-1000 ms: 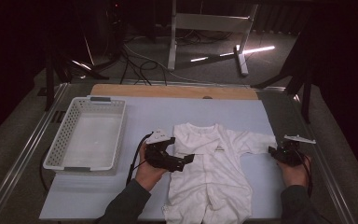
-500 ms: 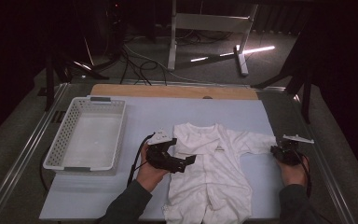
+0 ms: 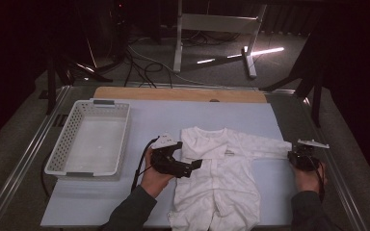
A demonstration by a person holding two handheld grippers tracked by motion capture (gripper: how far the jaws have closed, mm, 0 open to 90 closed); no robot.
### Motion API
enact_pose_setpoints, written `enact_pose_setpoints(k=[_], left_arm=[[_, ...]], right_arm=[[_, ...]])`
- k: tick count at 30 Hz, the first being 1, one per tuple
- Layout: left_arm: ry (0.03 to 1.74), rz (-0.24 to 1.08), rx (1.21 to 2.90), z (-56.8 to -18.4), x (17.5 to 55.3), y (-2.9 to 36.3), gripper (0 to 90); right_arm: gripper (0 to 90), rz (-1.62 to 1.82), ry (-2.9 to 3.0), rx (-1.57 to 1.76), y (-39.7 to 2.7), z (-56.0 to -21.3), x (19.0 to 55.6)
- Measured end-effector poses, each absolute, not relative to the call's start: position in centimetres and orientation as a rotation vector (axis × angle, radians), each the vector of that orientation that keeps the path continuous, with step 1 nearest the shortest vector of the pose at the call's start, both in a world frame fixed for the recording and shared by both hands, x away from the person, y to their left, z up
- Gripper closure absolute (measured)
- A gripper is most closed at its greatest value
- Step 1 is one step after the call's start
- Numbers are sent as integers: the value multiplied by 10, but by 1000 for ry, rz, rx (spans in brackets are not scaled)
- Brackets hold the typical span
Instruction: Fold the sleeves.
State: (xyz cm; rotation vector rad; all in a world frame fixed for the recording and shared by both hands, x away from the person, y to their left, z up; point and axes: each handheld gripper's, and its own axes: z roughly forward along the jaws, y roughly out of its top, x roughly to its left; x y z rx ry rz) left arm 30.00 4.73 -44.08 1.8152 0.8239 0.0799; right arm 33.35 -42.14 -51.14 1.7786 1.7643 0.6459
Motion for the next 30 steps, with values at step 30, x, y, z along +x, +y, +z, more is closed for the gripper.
enact_pose_setpoints(k=[30], left_arm=[[828,84,1806,-438,299,50,1]], right_arm=[[876,1062,1939,1421,-325,-435,335]])
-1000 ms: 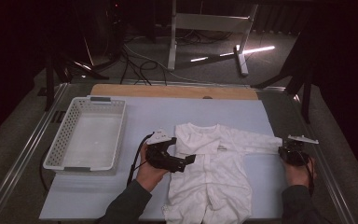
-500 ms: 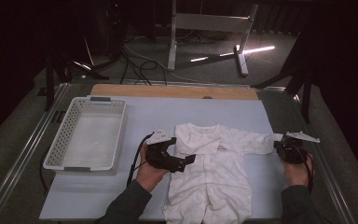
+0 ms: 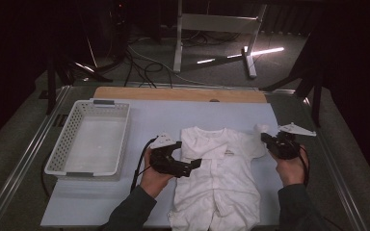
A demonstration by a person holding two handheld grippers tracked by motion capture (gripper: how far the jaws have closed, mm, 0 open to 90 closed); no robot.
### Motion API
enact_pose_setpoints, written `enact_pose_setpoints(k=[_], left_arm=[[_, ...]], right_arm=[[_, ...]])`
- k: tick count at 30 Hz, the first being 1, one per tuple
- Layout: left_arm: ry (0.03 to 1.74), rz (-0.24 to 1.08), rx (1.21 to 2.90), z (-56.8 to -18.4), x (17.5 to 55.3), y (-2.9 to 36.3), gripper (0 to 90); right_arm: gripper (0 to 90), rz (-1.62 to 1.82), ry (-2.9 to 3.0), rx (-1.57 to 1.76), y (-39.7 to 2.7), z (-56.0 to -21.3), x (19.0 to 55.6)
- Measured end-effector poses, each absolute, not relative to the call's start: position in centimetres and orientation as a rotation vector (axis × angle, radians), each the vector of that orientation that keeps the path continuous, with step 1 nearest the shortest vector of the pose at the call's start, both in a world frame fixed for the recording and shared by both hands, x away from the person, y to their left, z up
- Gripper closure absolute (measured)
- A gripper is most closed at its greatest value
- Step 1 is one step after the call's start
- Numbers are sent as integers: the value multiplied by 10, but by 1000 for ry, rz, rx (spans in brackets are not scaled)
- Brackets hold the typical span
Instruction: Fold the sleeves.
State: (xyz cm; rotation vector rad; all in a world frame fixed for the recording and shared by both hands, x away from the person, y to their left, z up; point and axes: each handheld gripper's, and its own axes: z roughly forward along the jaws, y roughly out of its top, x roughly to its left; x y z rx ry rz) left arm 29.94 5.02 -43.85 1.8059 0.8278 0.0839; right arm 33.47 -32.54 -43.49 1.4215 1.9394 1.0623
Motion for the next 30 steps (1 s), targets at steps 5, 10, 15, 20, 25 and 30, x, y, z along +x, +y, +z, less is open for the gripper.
enact_pose_setpoints(k=[5,10,15,20,25,30], left_arm=[[831,85,1804,-438,299,51,0],[834,84,1799,-438,300,51,1],[839,88,1796,-438,300,54,1],[836,88,1798,-438,300,53,1],[838,88,1797,-438,300,53,1],[840,93,1800,-438,300,53,1]], right_arm=[[877,1127,2000,1322,-296,-424,340],[876,1155,2031,1271,-272,-418,345],[876,1210,2050,1241,-257,-413,347],[876,1236,2070,1220,-244,-412,350],[875,1239,2094,1205,-235,-416,350],[874,1244,2136,1182,-221,-421,352]])
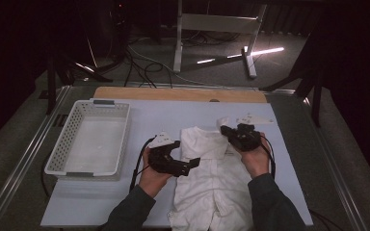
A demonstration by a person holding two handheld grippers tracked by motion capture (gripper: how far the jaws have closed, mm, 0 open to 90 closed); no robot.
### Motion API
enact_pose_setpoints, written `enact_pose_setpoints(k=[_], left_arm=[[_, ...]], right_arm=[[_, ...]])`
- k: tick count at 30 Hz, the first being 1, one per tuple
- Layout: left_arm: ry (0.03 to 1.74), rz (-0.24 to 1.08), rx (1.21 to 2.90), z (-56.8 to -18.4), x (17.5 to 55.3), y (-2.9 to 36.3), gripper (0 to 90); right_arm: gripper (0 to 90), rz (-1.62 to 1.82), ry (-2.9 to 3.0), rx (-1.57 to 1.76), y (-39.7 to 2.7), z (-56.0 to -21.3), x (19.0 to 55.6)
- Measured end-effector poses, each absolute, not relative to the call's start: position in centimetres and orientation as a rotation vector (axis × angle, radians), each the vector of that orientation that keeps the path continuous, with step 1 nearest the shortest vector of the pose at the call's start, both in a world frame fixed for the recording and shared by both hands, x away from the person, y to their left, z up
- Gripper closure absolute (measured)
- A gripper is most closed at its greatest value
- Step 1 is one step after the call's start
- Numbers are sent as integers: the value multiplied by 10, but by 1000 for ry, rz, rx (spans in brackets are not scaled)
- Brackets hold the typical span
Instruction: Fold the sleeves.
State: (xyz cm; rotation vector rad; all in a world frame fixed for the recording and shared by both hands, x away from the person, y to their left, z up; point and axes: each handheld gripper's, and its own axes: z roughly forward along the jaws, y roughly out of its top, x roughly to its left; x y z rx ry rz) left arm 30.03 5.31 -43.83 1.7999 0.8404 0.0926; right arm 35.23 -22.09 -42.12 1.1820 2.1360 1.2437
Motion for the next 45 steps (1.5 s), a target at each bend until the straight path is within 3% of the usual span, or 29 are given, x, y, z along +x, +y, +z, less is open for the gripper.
enact_pose_setpoints(k=[3,7,8,9,11,21,45], left_arm=[[838,95,1807,-439,300,53,1],[840,98,1808,-439,300,52,0],[840,98,1808,-439,300,52,1],[842,101,1809,-440,300,52,1],[842,104,1812,-440,300,52,0],[850,117,1815,-440,300,52,0],[868,142,1803,-439,301,56,0]], right_arm=[[839,1253,2174,1174,-216,-424,353],[460,1301,2198,1163,-212,-425,353],[460,1301,2198,1163,-212,-425,353],[314,1255,2207,1179,-211,-425,353],[267,1239,2216,1185,-212,-425,353],[152,1221,2196,1216,-220,-429,346],[106,1265,2099,1248,-242,-439,313]])
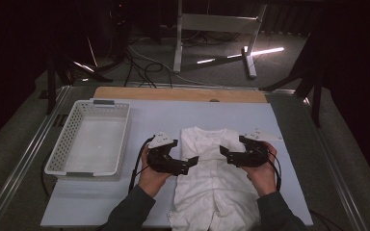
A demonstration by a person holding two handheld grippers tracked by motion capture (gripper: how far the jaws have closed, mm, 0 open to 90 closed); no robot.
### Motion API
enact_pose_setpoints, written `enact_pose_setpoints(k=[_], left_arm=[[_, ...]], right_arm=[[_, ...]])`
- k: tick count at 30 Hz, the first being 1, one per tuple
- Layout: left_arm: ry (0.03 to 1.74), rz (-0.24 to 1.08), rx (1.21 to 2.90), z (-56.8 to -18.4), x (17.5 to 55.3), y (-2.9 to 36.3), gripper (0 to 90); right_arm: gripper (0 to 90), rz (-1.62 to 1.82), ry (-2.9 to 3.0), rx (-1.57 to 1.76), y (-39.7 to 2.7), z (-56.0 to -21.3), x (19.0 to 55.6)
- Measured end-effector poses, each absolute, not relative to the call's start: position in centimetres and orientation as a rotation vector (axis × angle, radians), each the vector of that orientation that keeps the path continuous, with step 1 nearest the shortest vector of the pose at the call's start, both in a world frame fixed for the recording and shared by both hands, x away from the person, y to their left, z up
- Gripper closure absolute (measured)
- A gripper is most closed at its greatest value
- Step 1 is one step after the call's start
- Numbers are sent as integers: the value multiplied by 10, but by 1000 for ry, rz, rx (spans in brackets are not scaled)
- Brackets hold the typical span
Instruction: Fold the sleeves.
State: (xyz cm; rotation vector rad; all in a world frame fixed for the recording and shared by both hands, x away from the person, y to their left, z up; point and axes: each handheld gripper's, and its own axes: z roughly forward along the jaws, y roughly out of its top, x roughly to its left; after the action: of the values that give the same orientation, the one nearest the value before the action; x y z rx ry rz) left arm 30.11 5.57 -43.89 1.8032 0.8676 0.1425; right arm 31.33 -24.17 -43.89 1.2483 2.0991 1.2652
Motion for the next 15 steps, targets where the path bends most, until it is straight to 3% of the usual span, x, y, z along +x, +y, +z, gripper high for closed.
enact_pose_setpoints(k=[15], left_arm=[[867,146,1804,-440,301,54,0]], right_arm=[[104,1283,2063,1233,-264,-445,289]])
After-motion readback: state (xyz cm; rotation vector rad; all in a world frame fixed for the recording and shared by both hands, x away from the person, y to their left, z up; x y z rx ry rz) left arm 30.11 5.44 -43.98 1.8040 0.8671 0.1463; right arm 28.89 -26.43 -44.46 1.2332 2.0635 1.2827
